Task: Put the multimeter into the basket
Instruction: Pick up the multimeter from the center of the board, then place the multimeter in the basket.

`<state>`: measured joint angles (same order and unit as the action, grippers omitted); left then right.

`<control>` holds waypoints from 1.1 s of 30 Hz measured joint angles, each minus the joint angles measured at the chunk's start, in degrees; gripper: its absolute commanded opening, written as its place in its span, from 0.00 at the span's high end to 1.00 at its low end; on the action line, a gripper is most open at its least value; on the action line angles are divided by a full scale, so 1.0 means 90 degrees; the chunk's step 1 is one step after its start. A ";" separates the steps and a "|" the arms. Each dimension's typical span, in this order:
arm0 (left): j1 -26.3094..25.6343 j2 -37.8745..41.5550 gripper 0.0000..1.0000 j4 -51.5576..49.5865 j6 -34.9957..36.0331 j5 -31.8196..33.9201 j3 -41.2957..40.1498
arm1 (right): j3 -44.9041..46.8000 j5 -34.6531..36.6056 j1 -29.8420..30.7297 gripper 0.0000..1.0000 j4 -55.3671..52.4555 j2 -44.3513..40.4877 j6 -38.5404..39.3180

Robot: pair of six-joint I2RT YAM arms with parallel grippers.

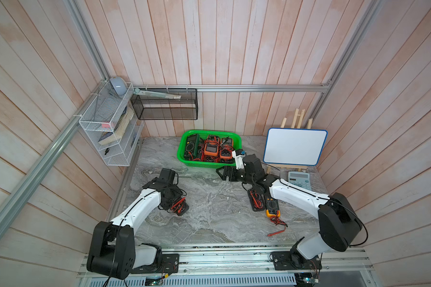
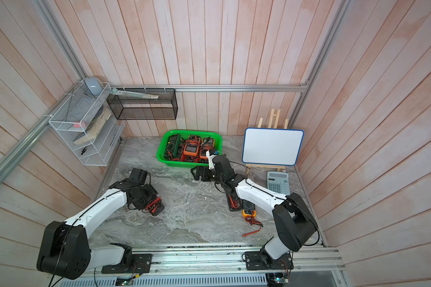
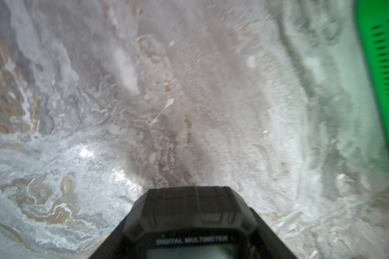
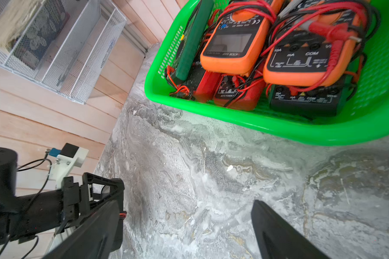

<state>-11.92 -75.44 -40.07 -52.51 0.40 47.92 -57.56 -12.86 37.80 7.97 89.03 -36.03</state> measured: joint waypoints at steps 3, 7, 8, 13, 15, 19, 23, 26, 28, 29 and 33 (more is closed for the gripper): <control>-0.0046 0.0000 1.00 0.0034 0.0304 0.0012 0.0488 | -0.0010 -0.0226 -0.0194 0.02 0.0165 0.0000 -0.0180; -0.0153 -0.0131 1.00 0.0104 0.0673 0.0100 0.1107 | -0.0109 -0.0522 -0.0379 0.02 0.0389 0.0000 -0.0452; -0.0192 -0.0221 1.00 0.0143 0.0765 0.0136 0.1292 | -0.0148 -0.0605 -0.0425 0.02 0.0469 0.0000 -0.0527; -0.0474 -0.0867 1.00 0.0391 0.1202 0.0291 0.2251 | -0.0359 -0.0848 -0.0561 0.02 0.0753 0.0000 -0.0826; -0.0605 -0.1200 1.00 0.0481 0.1372 0.0340 0.2676 | -0.0410 -0.0874 -0.0600 0.02 0.0823 0.0002 -0.0903; -0.0833 -0.1868 1.00 0.0697 0.1695 0.0362 0.3490 | -0.0423 -0.0891 -0.0719 0.02 0.0896 0.0002 -0.1076; -0.1022 -0.2635 1.00 0.0765 0.2072 0.0386 0.4430 | -0.0418 -0.0886 -0.0947 0.02 0.0937 0.0000 -0.1190; -0.1156 -0.3208 1.00 0.0787 0.2370 0.0427 0.5163 | -0.0335 -0.0850 -0.1132 0.02 0.0962 -0.0022 -0.1214; -0.1251 -0.3548 1.00 0.0797 0.2555 0.0464 0.5605 | -0.0216 -0.0799 -0.1229 0.02 0.0950 -0.0070 -0.1212; -0.1309 -0.3730 1.00 0.0789 0.2662 0.0491 0.5855 | -0.0129 -0.0763 -0.1280 0.02 0.0945 -0.0109 -0.1212; -0.1576 -0.4393 1.00 0.0818 0.3031 0.0546 0.6744 | 0.0160 -0.0568 -0.1409 0.02 0.0855 -0.0304 -0.1183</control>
<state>-26.11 -114.98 -32.71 -25.23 5.32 108.62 -56.12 -17.98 25.12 15.66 86.30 -46.68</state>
